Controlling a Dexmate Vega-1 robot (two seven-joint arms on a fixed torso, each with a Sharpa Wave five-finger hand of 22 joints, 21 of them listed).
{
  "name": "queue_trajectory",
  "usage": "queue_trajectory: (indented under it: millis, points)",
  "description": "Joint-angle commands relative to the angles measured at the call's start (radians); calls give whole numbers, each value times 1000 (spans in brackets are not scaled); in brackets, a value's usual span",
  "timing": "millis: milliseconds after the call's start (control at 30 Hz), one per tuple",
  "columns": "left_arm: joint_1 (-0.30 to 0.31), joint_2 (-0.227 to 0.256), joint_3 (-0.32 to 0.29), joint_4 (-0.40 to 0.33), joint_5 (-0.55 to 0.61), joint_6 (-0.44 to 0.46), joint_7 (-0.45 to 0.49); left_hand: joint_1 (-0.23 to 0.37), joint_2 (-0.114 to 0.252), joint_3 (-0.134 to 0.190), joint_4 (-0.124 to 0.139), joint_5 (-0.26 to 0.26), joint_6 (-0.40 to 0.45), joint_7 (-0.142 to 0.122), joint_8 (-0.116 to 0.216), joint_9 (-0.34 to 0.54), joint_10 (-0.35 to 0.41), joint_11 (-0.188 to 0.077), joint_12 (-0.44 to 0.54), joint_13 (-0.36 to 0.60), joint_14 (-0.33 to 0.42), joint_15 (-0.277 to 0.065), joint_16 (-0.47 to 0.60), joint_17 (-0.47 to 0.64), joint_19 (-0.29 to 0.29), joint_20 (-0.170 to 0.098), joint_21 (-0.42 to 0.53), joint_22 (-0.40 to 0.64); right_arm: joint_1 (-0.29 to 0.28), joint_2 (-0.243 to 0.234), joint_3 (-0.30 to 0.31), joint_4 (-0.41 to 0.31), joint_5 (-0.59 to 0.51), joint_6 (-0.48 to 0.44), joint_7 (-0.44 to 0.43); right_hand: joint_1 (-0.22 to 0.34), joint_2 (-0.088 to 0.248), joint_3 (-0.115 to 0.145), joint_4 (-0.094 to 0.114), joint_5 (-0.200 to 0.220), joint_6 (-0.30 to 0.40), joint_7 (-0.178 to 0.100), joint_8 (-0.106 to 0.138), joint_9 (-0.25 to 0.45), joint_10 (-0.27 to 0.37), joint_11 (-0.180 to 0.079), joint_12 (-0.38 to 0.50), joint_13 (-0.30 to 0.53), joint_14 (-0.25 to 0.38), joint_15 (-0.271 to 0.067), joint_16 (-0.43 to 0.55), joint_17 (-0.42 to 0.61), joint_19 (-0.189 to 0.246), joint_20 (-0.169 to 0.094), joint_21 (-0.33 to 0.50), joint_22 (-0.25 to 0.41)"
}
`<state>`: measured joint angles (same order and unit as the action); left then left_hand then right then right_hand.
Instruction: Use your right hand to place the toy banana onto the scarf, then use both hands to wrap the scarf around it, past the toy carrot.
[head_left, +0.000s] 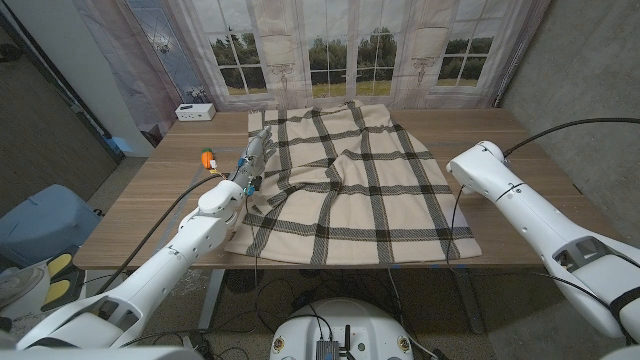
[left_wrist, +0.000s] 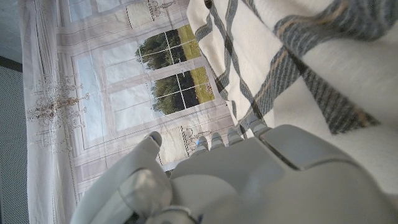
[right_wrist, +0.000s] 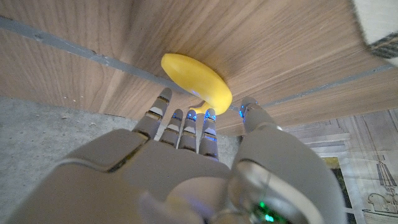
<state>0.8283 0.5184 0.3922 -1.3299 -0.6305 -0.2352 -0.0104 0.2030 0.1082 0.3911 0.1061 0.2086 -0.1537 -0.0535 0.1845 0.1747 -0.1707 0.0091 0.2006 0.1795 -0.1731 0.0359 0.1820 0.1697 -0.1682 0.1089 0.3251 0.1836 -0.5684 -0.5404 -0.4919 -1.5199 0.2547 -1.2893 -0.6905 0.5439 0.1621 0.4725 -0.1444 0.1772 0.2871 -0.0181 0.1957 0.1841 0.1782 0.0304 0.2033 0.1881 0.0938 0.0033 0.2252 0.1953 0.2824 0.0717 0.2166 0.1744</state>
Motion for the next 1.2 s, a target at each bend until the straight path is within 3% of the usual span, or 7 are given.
queue_trajectory:
  millis: [33, 533, 767, 967, 1067, 1167, 1200]
  points:
    - [6, 3, -1, -13, 2, 7, 10, -4, 1, 2, -5, 3, 0, 1, 0, 2, -85, 6, 4, 5, -112, 4, 1, 6, -1, 8, -3, 4, 61, 26, -48, 84, -21, -55, 34, 14, -3, 0, -6, -1, -1, -6, -1, 1, -4, 3, -1, 5, -8, -2, -3, 1, 6, -10, -2, 4]
    - [17, 9, -6, -24, -2, 7, 14, -5, 1, 1, -6, 3, 0, 2, 0, 2, -86, 8, 3, 5, -112, 4, 1, 6, -1, 8, -6, 4, 98, 32, -104, 159, -40, -46, 79, 43, -16, 0, -23, 4, 18, -15, 4, 2, 9, -1, 3, 5, 10, -11, -4, -4, 30, -16, 3, 3]
    - [24, 13, -9, -31, -4, 7, 16, -6, 1, 1, -6, 3, 0, 2, 0, 2, -85, 7, 4, 5, -112, 4, 1, 6, -1, 8, -7, 4, 118, 52, -144, 214, -69, -45, 71, 134, -15, 23, -39, 14, 60, -28, 9, 2, 68, -9, 18, 5, 65, -45, 4, -7, 69, -24, 8, 3]
    - [27, 15, -11, -34, -6, 7, 15, -7, 1, 0, -6, 3, 0, 2, 0, 2, -85, 6, 4, 5, -112, 4, 1, 6, 0, 8, -8, 4, 111, 60, -153, 226, -93, -29, 53, 242, -22, 34, -39, 19, 119, -44, 16, 2, 157, -32, 39, 9, 156, -91, 30, 3, 117, -40, 14, 4]
    - [28, 16, -11, -35, -5, 7, 15, -7, 1, 0, -7, 3, 0, 1, -1, 2, -86, 8, 3, 5, -112, 4, 0, 6, 0, 8, -9, 4, 101, 55, -153, 216, -98, -15, 53, 293, -26, 24, -33, 19, 163, -51, 18, 1, 223, -46, 57, 14, 242, -118, 71, 24, 155, -46, 21, 5]
    - [28, 18, -11, -37, -5, 9, 15, -7, 1, 0, -7, 3, 1, 1, 0, 2, -86, 8, 3, 5, -112, 4, 1, 6, 0, 8, -9, 4, 77, 60, -149, 206, -123, 12, 13, 352, -17, 9, -26, 20, 282, -80, 40, 3, 354, -53, 111, 28, 358, -161, 144, 71, 206, -64, 33, 8]
    - [28, 18, -11, -37, -5, 9, 14, -7, 1, 0, -7, 3, 1, 1, 0, 2, -85, 7, 3, 5, -112, 4, 1, 6, 0, 8, -9, 4, 69, 60, -148, 201, -132, 22, 0, 365, -11, 1, -23, 18, 332, -86, 50, 4, 390, -71, 130, 35, 410, -168, 178, 93, 230, -72, 41, 9]
